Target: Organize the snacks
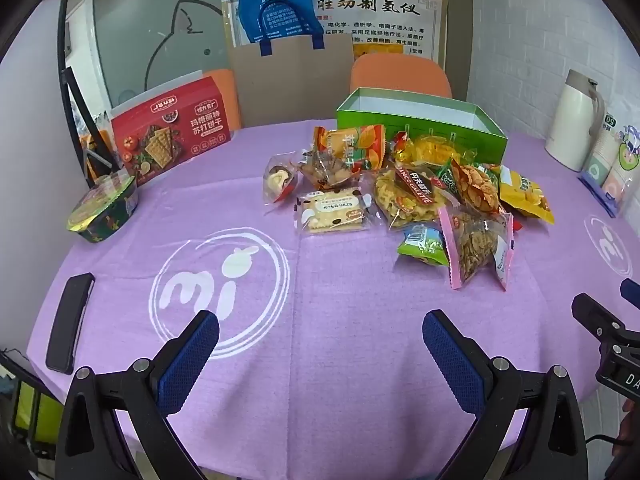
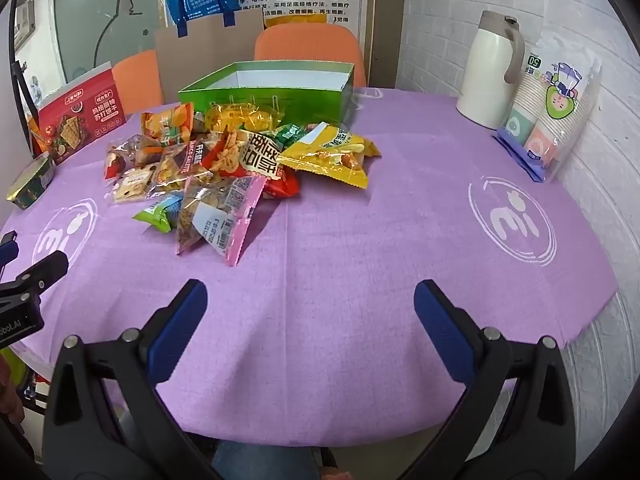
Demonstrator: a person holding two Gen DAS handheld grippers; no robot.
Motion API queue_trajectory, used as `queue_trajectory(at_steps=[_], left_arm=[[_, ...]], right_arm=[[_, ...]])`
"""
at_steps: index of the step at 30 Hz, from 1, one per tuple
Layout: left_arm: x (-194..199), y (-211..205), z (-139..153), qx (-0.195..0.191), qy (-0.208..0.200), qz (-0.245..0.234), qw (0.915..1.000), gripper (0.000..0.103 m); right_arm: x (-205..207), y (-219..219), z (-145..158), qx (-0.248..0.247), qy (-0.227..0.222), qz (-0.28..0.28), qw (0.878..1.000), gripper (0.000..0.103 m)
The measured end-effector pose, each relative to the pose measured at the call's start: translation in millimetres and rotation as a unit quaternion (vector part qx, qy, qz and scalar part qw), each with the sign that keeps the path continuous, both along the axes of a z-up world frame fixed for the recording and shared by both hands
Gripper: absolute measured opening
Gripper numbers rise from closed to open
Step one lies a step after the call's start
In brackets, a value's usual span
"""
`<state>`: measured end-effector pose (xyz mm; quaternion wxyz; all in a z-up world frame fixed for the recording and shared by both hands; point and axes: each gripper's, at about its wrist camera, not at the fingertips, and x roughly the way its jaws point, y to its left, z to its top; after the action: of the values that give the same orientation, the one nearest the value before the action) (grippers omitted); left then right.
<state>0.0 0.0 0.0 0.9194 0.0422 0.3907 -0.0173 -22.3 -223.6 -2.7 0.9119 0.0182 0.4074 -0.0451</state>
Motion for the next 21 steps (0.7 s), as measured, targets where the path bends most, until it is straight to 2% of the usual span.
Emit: queue_trajectory(at_steps=[12,21], left_arm=[[-4,2,-5,-0.001,0.005,0.005,1.0000,0.103],[7,4,-9,-0.004,0.012,0.008,0.9999,0.103]], right_arm=[[5,0,-6,0.005,0.006,-0.001,1.000,0.103],[9,0,-9,0.005,0.012,-0.001,1.000,0.103]])
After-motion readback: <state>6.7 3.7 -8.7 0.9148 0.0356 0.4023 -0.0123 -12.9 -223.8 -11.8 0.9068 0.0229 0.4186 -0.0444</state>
